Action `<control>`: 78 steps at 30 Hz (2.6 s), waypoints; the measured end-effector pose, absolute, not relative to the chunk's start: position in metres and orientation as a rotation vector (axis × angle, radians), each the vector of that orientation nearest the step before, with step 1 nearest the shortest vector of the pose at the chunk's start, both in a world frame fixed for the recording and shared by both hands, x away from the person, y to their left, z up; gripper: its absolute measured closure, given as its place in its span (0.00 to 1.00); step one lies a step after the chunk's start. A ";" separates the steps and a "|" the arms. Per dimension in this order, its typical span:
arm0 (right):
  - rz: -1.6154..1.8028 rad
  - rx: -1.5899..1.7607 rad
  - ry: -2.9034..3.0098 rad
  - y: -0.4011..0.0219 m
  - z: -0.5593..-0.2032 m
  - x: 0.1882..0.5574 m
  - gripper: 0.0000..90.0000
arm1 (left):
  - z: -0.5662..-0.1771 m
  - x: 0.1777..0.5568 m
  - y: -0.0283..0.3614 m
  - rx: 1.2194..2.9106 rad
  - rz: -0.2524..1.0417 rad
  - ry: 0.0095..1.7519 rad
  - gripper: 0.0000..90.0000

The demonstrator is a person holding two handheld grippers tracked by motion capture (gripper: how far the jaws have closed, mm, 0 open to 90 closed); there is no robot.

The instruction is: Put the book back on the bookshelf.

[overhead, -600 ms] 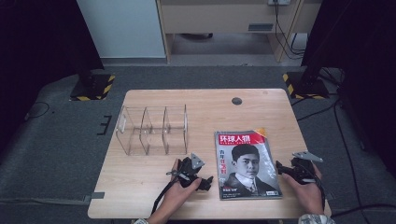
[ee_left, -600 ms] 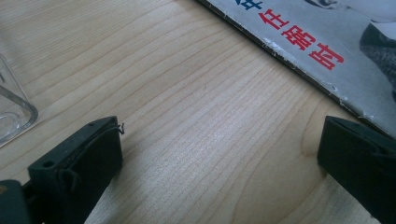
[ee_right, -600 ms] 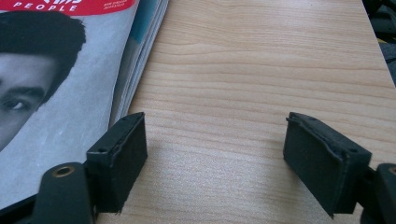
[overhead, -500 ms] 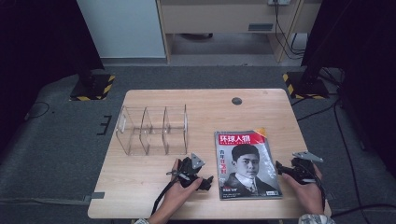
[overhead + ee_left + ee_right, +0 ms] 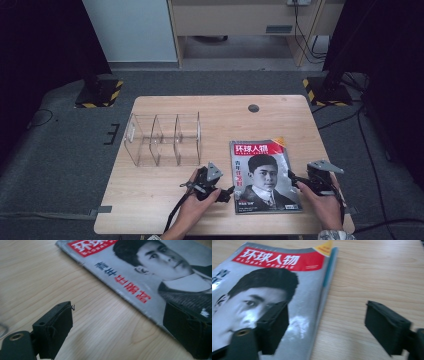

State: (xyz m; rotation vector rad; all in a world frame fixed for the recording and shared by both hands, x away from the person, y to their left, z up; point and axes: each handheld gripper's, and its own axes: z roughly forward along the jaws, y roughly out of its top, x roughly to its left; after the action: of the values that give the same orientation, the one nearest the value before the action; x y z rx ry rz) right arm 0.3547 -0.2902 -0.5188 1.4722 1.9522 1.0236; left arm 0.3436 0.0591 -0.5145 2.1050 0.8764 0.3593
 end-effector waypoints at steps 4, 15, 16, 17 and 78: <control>1.053 1.457 2.001 -0.285 -0.522 0.360 0.36 | -0.517 0.349 0.044 2.113 0.341 0.861 0.17; 1.030 1.430 2.126 -0.269 -0.536 0.373 0.24 | -0.530 0.348 0.027 2.151 0.303 0.829 0.39; 1.027 1.428 2.123 -0.268 -0.537 0.372 0.24 | -0.530 0.348 0.027 2.151 0.303 0.829 0.40; 1.027 1.428 2.123 -0.268 -0.537 0.372 0.24 | -0.532 0.348 0.027 2.160 0.301 0.827 0.40; 1.129 1.315 2.209 -0.258 -0.513 0.364 0.50 | -0.534 0.356 0.025 2.156 0.278 0.781 0.48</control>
State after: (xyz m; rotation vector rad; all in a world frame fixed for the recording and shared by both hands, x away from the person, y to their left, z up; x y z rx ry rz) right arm 0.3637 -0.2579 -0.5131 1.3150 2.2085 1.1294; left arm 0.3556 0.0252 -0.5343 2.1557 0.7806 0.2778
